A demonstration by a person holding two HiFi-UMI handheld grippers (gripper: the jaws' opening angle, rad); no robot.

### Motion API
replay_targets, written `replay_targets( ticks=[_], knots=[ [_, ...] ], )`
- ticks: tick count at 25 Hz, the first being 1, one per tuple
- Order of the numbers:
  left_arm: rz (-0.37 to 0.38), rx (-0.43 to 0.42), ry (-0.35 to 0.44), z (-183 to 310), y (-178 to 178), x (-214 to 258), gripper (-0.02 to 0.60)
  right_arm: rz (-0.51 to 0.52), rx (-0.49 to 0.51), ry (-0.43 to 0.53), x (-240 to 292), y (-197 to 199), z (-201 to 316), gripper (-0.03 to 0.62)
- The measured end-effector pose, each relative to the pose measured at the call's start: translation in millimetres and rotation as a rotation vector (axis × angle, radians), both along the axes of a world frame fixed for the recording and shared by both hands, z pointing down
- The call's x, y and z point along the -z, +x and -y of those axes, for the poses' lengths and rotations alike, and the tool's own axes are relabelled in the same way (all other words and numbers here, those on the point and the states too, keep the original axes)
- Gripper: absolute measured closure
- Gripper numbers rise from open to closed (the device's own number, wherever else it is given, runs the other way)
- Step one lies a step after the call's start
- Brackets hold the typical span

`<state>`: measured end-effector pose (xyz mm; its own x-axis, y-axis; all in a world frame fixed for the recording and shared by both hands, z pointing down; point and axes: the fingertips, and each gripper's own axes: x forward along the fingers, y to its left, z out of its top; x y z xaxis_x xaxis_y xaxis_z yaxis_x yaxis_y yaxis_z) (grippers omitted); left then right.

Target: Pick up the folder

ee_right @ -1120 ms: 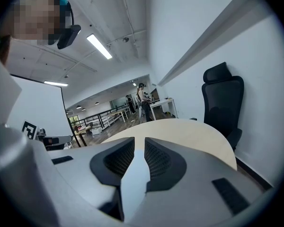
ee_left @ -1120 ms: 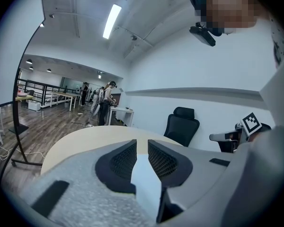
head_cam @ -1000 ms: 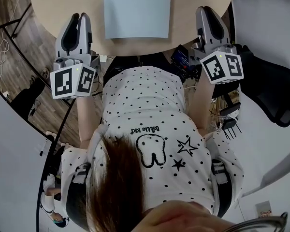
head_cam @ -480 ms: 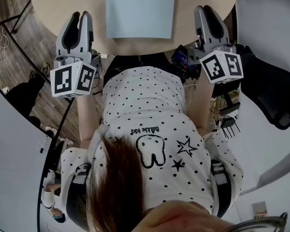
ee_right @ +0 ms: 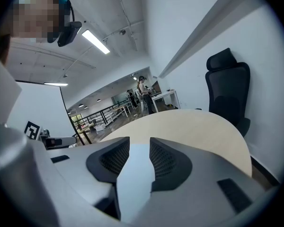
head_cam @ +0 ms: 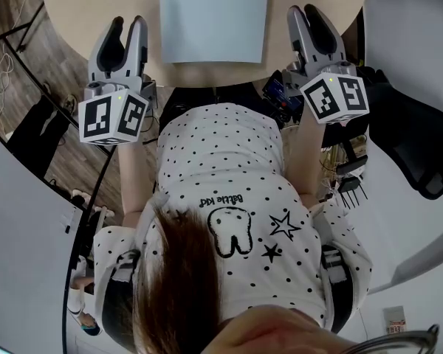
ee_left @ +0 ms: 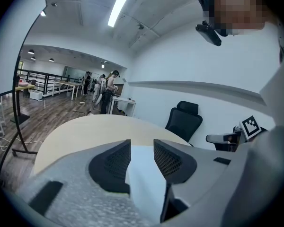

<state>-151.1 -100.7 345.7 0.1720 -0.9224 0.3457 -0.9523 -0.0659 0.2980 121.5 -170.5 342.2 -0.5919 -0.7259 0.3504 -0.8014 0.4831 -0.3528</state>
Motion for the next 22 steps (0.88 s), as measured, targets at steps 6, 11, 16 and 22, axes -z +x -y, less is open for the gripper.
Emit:
replay_targets(
  ticks=[6, 11, 16, 22],
  knots=[
    [-0.028, -0.043, -0.063, 21.9, -0.6, -29.4, 0.407, -0.028, -0.005, -0.047, -20.5, -3.3, 7.8, 0.440],
    [-0.053, -0.073, -0.087, 39.5, -0.2, -42.8, 0.384, -0.041, -0.011, -0.083, -36.8, -5.4, 11.4, 0.422],
    [-0.073, -0.105, -0.124, 48.6, 6.8, -58.4, 0.370, -0.053, -0.020, -0.109, -49.0, -1.5, 16.9, 0.414],
    [-0.098, -0.118, -0.171, 48.7, 10.5, -78.2, 0.354, -0.069, -0.008, -0.161, -70.0, -9.2, 15.4, 0.401]
  ],
)
